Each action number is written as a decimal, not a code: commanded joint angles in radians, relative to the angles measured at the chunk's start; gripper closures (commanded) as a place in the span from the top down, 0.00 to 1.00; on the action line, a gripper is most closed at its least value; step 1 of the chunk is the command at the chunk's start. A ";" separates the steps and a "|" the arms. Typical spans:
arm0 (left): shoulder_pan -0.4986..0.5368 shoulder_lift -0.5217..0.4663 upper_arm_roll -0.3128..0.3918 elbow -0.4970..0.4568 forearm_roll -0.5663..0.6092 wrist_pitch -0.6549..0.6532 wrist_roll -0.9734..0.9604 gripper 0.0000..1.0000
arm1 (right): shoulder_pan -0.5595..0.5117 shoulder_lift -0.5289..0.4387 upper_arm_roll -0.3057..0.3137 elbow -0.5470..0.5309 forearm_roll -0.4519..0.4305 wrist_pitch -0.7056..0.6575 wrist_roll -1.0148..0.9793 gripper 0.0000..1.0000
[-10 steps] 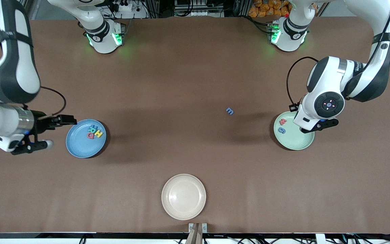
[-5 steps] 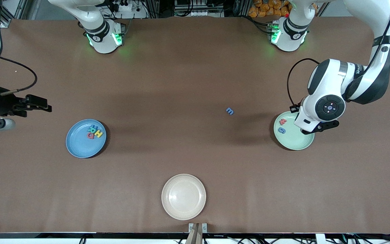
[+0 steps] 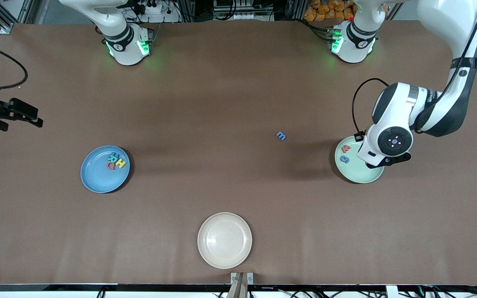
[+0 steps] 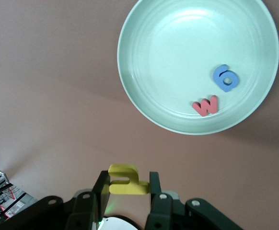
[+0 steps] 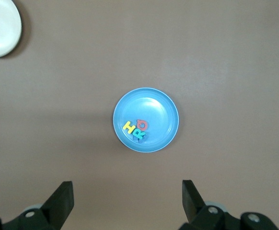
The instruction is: Sort uppercase to blue plate, lowercase to green plate
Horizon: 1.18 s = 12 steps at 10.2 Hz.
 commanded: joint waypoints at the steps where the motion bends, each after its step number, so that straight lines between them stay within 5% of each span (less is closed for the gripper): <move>1: -0.002 0.062 -0.006 0.066 0.025 -0.004 -0.017 0.00 | 0.009 -0.129 0.012 -0.112 -0.017 0.011 0.089 1.00; 3: 0.000 0.120 -0.006 0.090 0.027 0.017 -0.011 0.00 | 0.015 -0.128 0.012 -0.106 -0.017 -0.001 0.089 1.00; 4: 0.004 0.142 -0.006 0.089 0.028 0.028 -0.003 0.21 | 0.050 -0.126 0.005 -0.098 -0.025 -0.004 0.097 1.00; 5: 0.001 0.153 -0.006 0.087 0.046 0.030 -0.002 0.81 | 0.040 -0.106 0.005 -0.081 -0.037 -0.003 0.091 1.00; 6: -0.012 0.157 -0.006 0.081 0.077 0.028 -0.003 1.00 | 0.072 -0.103 -0.021 -0.081 -0.043 0.011 0.095 1.00; 9: -0.046 0.168 -0.009 0.086 0.067 0.066 -0.020 1.00 | 0.104 -0.094 -0.058 -0.067 -0.109 0.032 0.088 1.00; 12: -0.113 0.170 -0.026 0.078 -0.010 0.181 -0.258 1.00 | 0.103 -0.091 -0.066 -0.070 -0.111 0.025 0.088 1.00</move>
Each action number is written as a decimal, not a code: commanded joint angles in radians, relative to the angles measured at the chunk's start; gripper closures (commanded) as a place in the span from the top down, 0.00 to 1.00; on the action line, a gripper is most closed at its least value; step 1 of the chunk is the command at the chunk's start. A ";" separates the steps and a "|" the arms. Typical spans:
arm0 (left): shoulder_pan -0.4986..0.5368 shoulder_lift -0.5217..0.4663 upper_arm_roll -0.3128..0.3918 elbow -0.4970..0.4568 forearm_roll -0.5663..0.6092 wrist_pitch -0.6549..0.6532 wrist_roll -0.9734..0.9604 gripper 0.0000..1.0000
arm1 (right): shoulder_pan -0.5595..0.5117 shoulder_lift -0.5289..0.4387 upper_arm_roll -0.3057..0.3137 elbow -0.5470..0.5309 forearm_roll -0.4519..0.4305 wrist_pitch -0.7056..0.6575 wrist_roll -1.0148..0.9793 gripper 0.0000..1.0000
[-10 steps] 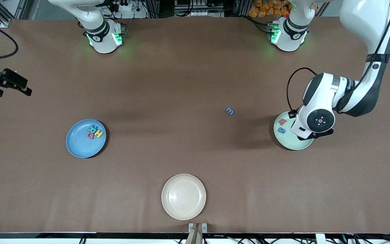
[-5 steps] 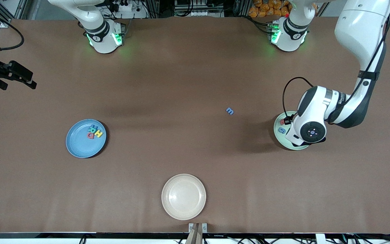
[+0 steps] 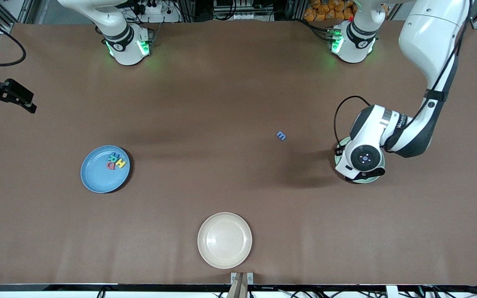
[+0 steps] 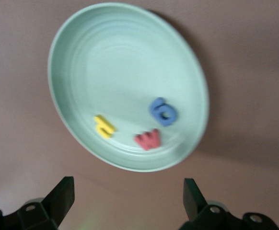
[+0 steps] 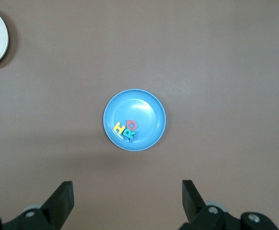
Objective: Sort uppercase to blue plate, lowercase to green plate
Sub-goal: 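Move the left gripper to the blue letter and grasp it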
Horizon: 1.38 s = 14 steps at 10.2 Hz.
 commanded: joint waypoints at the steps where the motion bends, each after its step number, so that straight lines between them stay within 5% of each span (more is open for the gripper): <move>1: -0.076 0.008 -0.005 0.004 -0.042 0.055 -0.200 1.00 | 0.008 0.004 -0.006 0.007 -0.016 -0.008 0.013 1.00; 5: -0.159 -0.027 -0.011 -0.140 -0.094 0.280 -0.436 1.00 | -0.004 0.013 -0.006 0.015 -0.002 -0.045 0.015 1.00; 9: -0.150 -0.086 -0.094 -0.321 -0.094 0.535 -0.690 1.00 | 0.002 0.030 -0.006 0.018 -0.001 -0.028 0.015 1.00; 14: -0.193 -0.078 -0.099 -0.418 -0.076 0.747 -0.847 1.00 | -0.007 0.030 -0.006 0.024 -0.001 -0.028 0.013 1.00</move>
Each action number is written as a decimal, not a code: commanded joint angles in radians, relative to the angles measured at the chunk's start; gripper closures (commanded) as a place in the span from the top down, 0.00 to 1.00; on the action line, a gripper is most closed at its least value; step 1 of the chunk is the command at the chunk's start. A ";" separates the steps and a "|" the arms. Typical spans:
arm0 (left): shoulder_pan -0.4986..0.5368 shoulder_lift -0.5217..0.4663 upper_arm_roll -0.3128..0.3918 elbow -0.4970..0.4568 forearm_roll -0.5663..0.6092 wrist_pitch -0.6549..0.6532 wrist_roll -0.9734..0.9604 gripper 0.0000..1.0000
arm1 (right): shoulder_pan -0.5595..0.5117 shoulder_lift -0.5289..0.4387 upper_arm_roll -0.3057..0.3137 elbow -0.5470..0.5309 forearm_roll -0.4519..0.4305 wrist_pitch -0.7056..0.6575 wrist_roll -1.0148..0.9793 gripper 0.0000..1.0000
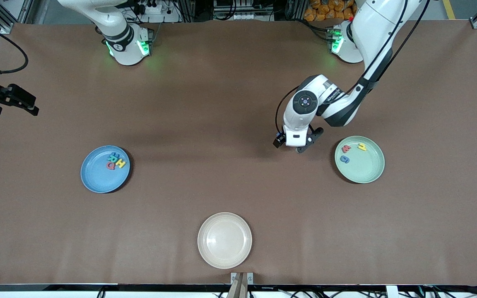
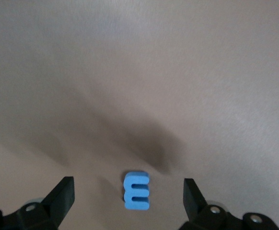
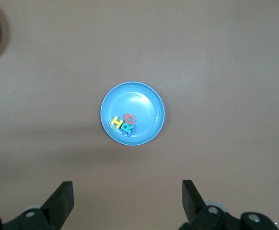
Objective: Sort uppercase to blue plate, lowercase to green plate
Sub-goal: 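Move the left gripper to the blue letter and grasp it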
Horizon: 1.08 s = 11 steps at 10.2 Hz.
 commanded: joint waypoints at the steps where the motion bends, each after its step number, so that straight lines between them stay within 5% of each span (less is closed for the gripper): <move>1: -0.036 -0.025 0.003 -0.053 0.004 0.053 -0.044 1.00 | -0.003 0.007 -0.001 0.021 -0.001 -0.009 0.013 1.00; 11: -0.037 0.036 0.015 -0.061 0.116 0.126 -0.074 1.00 | 0.009 0.009 0.002 0.021 -0.001 -0.007 0.015 1.00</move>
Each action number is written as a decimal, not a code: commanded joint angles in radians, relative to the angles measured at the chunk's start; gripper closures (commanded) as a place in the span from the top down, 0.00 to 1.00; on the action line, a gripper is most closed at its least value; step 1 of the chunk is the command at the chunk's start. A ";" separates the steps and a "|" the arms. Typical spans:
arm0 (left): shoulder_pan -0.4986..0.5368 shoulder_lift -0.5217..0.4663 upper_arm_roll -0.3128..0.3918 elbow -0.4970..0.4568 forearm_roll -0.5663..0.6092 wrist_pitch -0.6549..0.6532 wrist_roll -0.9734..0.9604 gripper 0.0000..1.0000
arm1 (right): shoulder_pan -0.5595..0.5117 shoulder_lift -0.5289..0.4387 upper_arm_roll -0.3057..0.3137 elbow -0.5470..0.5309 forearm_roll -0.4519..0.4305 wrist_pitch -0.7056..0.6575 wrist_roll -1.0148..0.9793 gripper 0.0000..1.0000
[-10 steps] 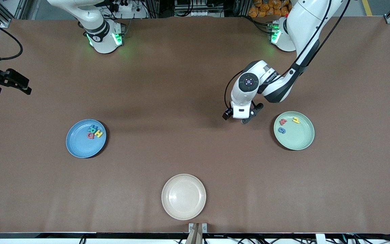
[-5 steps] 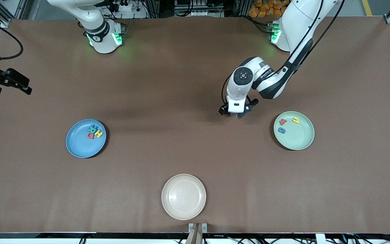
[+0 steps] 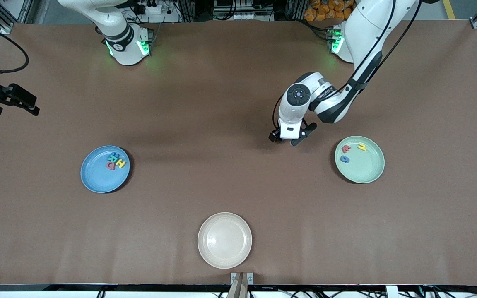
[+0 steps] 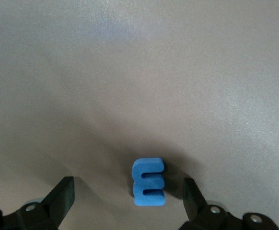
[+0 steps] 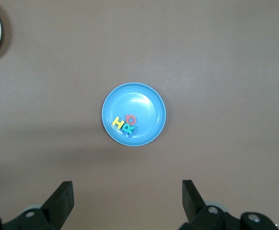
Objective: Sort uppercase to blue plate, lowercase to green plate
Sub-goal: 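Move the left gripper to the blue letter and grasp it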
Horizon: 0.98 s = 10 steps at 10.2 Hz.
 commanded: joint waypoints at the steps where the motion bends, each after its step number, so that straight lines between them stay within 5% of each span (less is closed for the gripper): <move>1: -0.001 0.006 0.002 0.002 0.036 0.025 -0.037 0.90 | 0.004 0.008 -0.001 0.017 -0.002 -0.007 0.013 1.00; 2: 0.000 0.006 0.002 0.002 0.050 0.025 -0.045 0.24 | 0.006 0.008 -0.001 0.017 -0.002 -0.007 0.015 1.00; 3: -0.001 0.006 0.003 0.004 0.054 0.025 -0.049 0.00 | 0.006 0.008 -0.001 0.017 -0.002 -0.007 0.015 1.00; 8: 0.005 -0.001 0.017 0.006 0.058 0.021 -0.048 0.00 | 0.007 0.008 0.002 0.017 0.003 -0.004 0.015 1.00; 10: 0.025 -0.024 0.025 0.016 0.058 0.008 -0.039 0.00 | 0.001 0.008 -0.001 0.016 0.071 -0.005 0.010 1.00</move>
